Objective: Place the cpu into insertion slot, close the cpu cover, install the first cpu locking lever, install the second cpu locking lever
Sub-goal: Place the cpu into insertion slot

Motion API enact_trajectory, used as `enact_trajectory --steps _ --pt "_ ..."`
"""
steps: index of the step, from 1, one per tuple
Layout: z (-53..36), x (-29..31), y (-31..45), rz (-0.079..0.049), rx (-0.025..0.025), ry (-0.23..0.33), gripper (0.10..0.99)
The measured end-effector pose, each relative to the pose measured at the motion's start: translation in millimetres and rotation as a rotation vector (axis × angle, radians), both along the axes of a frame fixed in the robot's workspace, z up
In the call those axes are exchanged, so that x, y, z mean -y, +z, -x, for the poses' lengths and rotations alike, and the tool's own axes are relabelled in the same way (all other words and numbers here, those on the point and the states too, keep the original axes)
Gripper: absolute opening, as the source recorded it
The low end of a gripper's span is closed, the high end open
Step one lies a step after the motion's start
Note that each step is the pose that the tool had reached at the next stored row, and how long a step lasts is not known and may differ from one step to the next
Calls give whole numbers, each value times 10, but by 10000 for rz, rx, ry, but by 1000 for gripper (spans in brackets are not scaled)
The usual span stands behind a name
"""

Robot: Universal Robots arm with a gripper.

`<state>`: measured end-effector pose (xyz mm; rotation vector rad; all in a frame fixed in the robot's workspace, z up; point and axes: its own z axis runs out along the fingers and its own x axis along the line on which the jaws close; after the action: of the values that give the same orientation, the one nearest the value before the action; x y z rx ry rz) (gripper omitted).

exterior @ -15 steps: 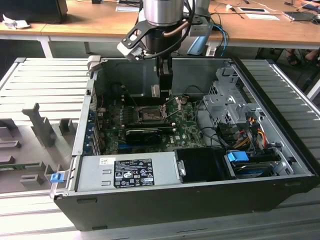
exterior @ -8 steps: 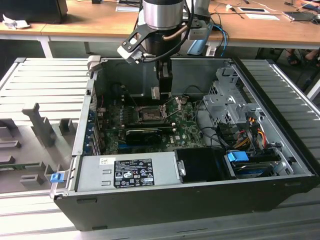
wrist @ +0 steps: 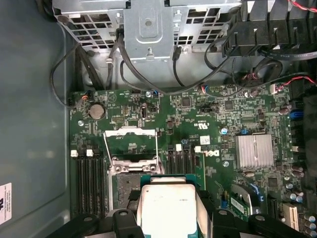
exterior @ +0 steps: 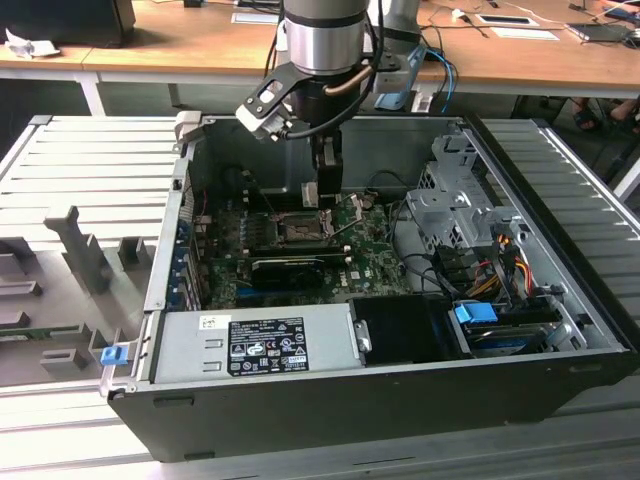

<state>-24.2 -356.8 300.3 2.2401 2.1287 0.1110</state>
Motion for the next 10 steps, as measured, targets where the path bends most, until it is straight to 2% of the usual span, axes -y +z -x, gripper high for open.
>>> enact_trajectory --steps 10 --pt "0 -9 -95 -15 7 134 529"
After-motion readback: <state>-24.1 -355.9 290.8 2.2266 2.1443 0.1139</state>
